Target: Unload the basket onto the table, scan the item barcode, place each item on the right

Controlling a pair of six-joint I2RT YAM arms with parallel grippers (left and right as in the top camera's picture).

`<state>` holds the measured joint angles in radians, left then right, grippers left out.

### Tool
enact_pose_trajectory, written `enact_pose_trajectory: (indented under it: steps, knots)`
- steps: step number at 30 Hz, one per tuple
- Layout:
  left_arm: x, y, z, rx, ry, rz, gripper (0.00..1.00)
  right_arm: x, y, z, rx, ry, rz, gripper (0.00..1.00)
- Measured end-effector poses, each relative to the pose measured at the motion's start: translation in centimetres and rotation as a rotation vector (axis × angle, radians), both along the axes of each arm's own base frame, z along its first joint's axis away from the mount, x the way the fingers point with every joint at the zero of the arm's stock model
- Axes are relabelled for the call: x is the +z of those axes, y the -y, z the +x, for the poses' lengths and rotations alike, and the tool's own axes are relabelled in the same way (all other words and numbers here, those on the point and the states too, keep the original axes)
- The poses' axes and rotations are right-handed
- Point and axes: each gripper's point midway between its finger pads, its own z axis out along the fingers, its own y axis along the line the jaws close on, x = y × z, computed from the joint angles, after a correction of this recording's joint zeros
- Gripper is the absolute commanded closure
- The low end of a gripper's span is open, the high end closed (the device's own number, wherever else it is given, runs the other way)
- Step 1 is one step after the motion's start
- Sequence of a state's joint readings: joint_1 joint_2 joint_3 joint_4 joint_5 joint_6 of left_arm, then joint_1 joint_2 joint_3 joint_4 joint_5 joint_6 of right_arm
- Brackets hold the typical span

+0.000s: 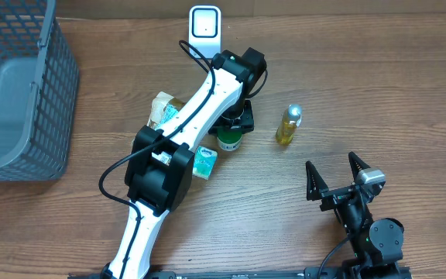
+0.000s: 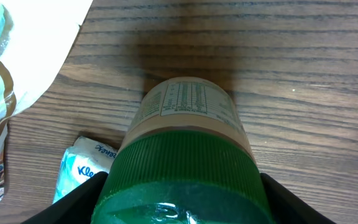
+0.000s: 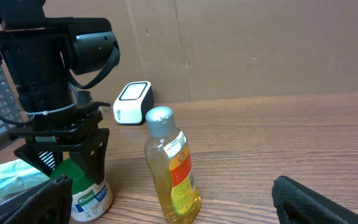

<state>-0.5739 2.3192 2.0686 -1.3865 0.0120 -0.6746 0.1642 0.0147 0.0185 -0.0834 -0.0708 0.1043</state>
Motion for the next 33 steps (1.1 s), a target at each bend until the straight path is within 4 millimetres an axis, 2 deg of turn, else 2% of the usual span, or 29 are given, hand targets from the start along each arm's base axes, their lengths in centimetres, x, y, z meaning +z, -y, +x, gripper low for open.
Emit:
enact_pose_trajectory:
  steps: [3, 8, 12, 16, 27, 33]
  knots:
    - [0.0, 0.1, -0.2, -0.036, -0.011, -0.011, 0.28, 0.0, 0.0, 0.0, 0.000, 0.000, 0.000, 0.00]
    - [0.0, 0.3, -0.4, -0.122, -0.021, -0.027, 0.11, 0.0, 0.0, 0.0, 0.000, 0.000, 0.000, 0.00]
    - [0.1, 0.1, -0.8, -0.175, -0.041, -0.026, 0.10, 0.0, 0.0, 0.0, 0.000, 0.000, 0.000, 0.00]
    - [0.6, -0.1, -0.3, -0.206, -0.029, -0.036, 0.08, 0.0, 0.0, 0.0, 0.000, 0.000, 0.000, 0.00]
    - [5.9, 0.8, 1.7, -0.320, 0.089, -0.112, 0.07, 0.0, 0.0, 0.0, 0.000, 0.000, 0.000, 0.00]
    - [6.6, 0.9, 1.8, -0.377, 0.108, -0.122, 0.09, 0.0, 0.0, 0.0, 0.000, 0.000, 0.000, 0.00]
